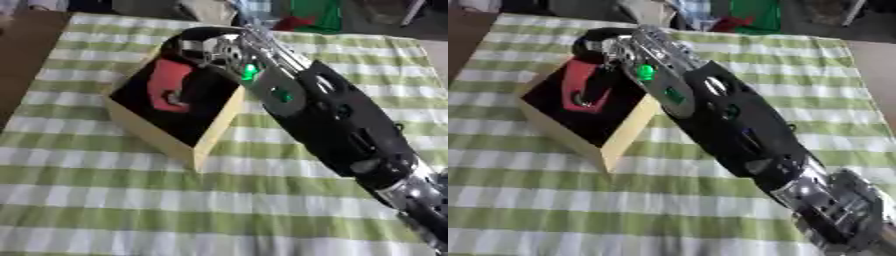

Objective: Pick up objects on the table and place them in the box.

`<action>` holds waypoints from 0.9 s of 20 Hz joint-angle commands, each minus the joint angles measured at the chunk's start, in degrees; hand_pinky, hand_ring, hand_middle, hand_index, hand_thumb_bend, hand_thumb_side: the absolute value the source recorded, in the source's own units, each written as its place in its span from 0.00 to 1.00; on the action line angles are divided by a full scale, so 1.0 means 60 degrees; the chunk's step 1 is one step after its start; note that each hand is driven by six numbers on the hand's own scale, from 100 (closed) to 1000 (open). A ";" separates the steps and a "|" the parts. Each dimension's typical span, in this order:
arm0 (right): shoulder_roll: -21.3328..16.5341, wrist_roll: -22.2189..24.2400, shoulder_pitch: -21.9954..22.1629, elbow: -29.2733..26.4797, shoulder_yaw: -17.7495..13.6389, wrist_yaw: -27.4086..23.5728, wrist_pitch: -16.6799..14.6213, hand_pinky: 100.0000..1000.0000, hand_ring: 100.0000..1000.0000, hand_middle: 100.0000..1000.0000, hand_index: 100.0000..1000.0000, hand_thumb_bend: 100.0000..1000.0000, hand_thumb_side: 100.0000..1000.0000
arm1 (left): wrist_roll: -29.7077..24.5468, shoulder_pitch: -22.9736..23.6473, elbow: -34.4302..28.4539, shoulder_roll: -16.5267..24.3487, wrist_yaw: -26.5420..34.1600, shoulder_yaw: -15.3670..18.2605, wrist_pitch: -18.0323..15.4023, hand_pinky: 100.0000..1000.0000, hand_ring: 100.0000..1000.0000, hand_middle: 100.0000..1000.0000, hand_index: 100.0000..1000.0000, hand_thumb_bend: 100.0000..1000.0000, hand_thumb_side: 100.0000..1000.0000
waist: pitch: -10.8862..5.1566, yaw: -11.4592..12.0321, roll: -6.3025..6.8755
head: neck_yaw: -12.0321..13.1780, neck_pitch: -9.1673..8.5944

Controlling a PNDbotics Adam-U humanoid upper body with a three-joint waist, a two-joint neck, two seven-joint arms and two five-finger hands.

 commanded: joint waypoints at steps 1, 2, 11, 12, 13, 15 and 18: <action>-0.0226 0.0378 -0.0205 -0.0215 -0.0101 0.0332 -0.0050 1.00 1.00 0.98 1.00 0.27 0.37 | -0.0009 -0.0092 -0.0159 0.0096 0.0008 0.0046 0.0002 1.00 0.46 0.41 0.61 0.15 0.00 | -0.0234 -0.0019 0.0064 | 0.0037 -0.0053; -0.0234 0.0445 -0.0199 -0.0218 -0.0105 0.0347 -0.0129 1.00 1.00 0.99 1.00 0.27 0.44 | -0.0004 -0.0088 -0.0159 0.0098 0.0003 0.0050 0.0004 1.00 0.46 0.41 0.61 0.16 0.00 | -0.0243 -0.0030 0.0063 | 0.0041 -0.0051; -0.0406 0.0369 -0.0115 -0.0459 -0.0283 0.0115 -0.0188 1.00 1.00 0.94 1.00 0.12 0.39 | 0.0009 -0.0052 -0.0159 0.0100 -0.0020 0.0054 0.0021 1.00 0.46 0.41 0.61 0.15 0.00 | -0.0295 -0.0039 0.0097 | 0.0081 -0.0091; -0.0462 0.0341 -0.0100 -0.0589 -0.0337 0.0042 -0.0144 1.00 1.00 0.94 1.00 0.12 0.39 | 0.0010 -0.0048 -0.0159 0.0099 -0.0020 0.0056 0.0025 1.00 0.46 0.41 0.61 0.15 0.00 | -0.0296 -0.0045 0.0099 | 0.0091 -0.0091; -0.0528 0.0308 -0.0094 -0.0735 -0.0405 -0.0039 -0.0109 1.00 1.00 0.94 1.00 0.08 0.34 | 0.0013 -0.0039 -0.0159 0.0098 -0.0022 0.0060 0.0031 1.00 0.45 0.41 0.61 0.15 0.00 | -0.0297 -0.0055 0.0102 | 0.0101 -0.0087; -0.0713 0.0270 -0.0069 -0.1100 -0.0530 -0.0230 -0.0051 1.00 1.00 0.93 1.00 0.04 0.25 | 0.0020 -0.0027 -0.0159 0.0100 -0.0030 0.0069 0.0036 1.00 0.45 0.41 0.61 0.15 0.00 | -0.0297 -0.0074 0.0102 | 0.0120 -0.0077; -0.1138 0.0249 0.0029 -0.1758 -0.0708 -0.0599 -0.0056 1.00 1.00 0.92 1.00 0.00 0.17 | 0.0033 -0.0013 -0.0159 0.0102 -0.0047 0.0083 0.0041 1.00 0.45 0.41 0.61 0.15 0.00 | -0.0288 -0.0110 0.0103 | 0.0160 -0.0059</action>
